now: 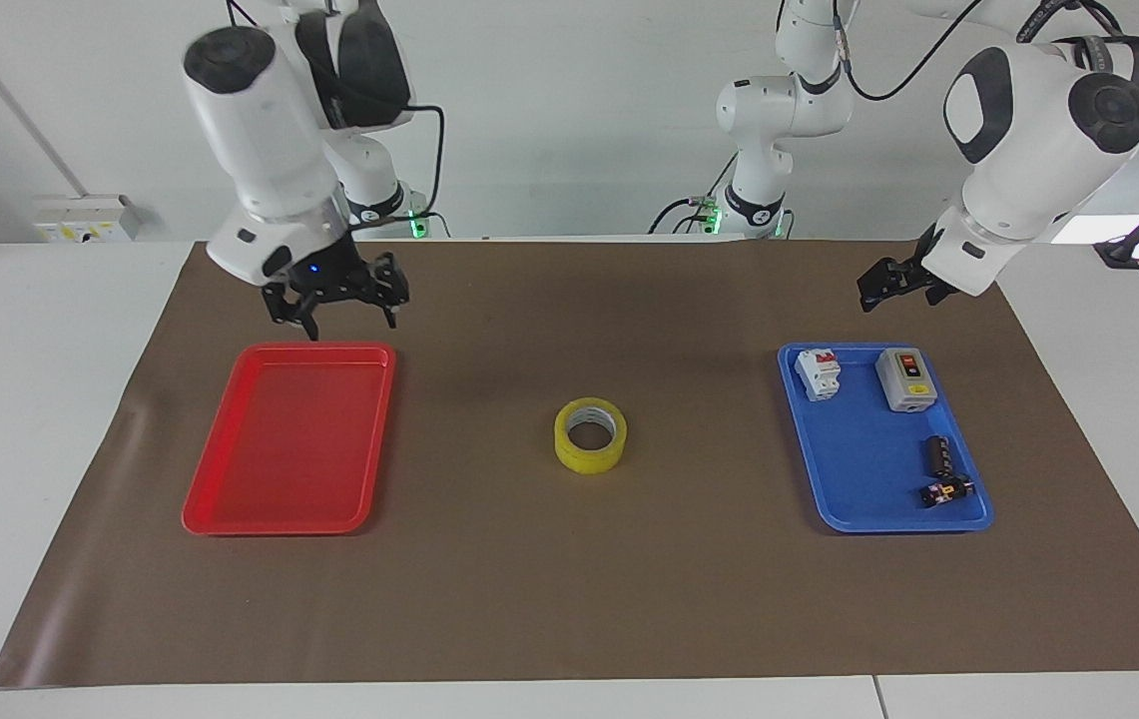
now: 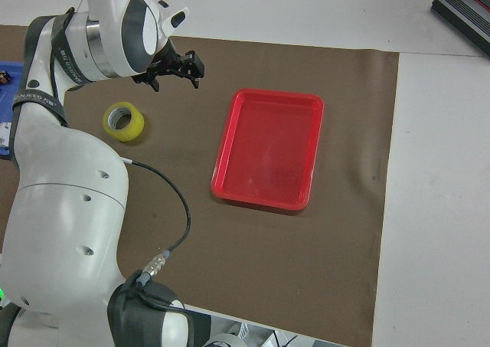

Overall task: Place and move tape with both arms
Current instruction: 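Grasp the tape with the right gripper while the left gripper withdraws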

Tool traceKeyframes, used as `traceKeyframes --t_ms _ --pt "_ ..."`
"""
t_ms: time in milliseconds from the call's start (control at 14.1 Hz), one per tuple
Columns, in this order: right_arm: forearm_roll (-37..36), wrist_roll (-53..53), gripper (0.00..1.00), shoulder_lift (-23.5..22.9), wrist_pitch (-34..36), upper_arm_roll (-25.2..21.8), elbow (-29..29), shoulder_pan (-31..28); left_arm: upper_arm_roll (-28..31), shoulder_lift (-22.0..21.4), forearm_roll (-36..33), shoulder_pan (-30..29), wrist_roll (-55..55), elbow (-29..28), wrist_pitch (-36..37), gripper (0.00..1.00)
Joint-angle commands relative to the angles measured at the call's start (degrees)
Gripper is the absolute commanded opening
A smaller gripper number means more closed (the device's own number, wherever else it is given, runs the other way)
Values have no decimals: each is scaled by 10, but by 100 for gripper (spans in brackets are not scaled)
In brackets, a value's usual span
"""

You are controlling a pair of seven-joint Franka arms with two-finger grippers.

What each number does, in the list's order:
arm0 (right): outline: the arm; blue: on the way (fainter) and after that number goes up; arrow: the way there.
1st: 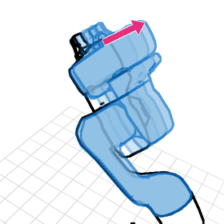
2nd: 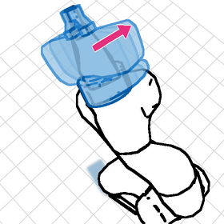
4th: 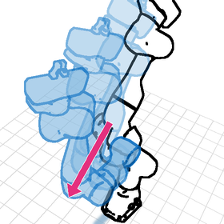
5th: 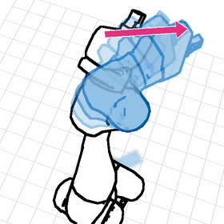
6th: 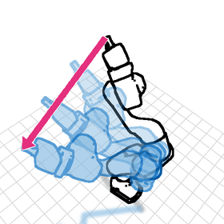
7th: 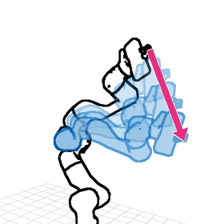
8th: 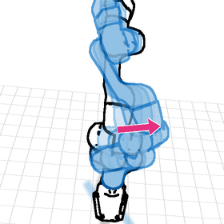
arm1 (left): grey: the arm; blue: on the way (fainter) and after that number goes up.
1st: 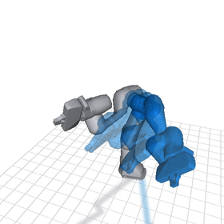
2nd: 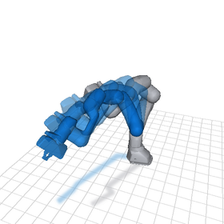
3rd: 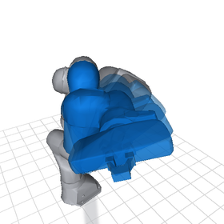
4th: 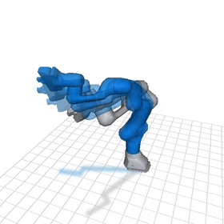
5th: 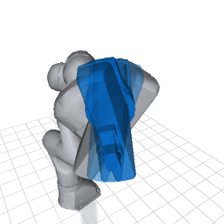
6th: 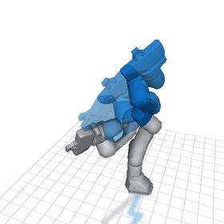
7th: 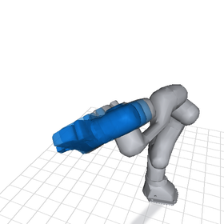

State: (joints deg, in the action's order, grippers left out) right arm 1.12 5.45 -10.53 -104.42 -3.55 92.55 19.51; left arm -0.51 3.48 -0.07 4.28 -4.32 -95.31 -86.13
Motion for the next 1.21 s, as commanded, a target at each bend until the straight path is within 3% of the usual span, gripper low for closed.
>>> traceKeyframes --t_ms 0,142,284,355,498,995,1137 --pt "-11 91 100 -52 -46 -3 -9 73 -1 -40 -8 1 11 -58 -23 100" --pt "-16 143 100 -98 -73 -3 -22 111 -2 -65 -5 -1 9 -75 -28 100" --pt "-37 214 100 -175 -94 -3 -64 144 -2 -62 -2 2 12 -74 -73 100" --pt "-48 223 100 -185 -120 -2 -65 148 -3 -59 -1 4 12 -74 -91 100" --pt "-50 221 100 -184 -174 -2 -20 149 -4 -52 4 4 12 -71 -83 100" --pt "-50 164 100 -203 -280 -1 25 162 -2 -51 17 3 11 -66 -69 100" --pt "-49 147 81 -206 -282 -1 26 157 -9 -54 17 -9 7 -69 -63 100"
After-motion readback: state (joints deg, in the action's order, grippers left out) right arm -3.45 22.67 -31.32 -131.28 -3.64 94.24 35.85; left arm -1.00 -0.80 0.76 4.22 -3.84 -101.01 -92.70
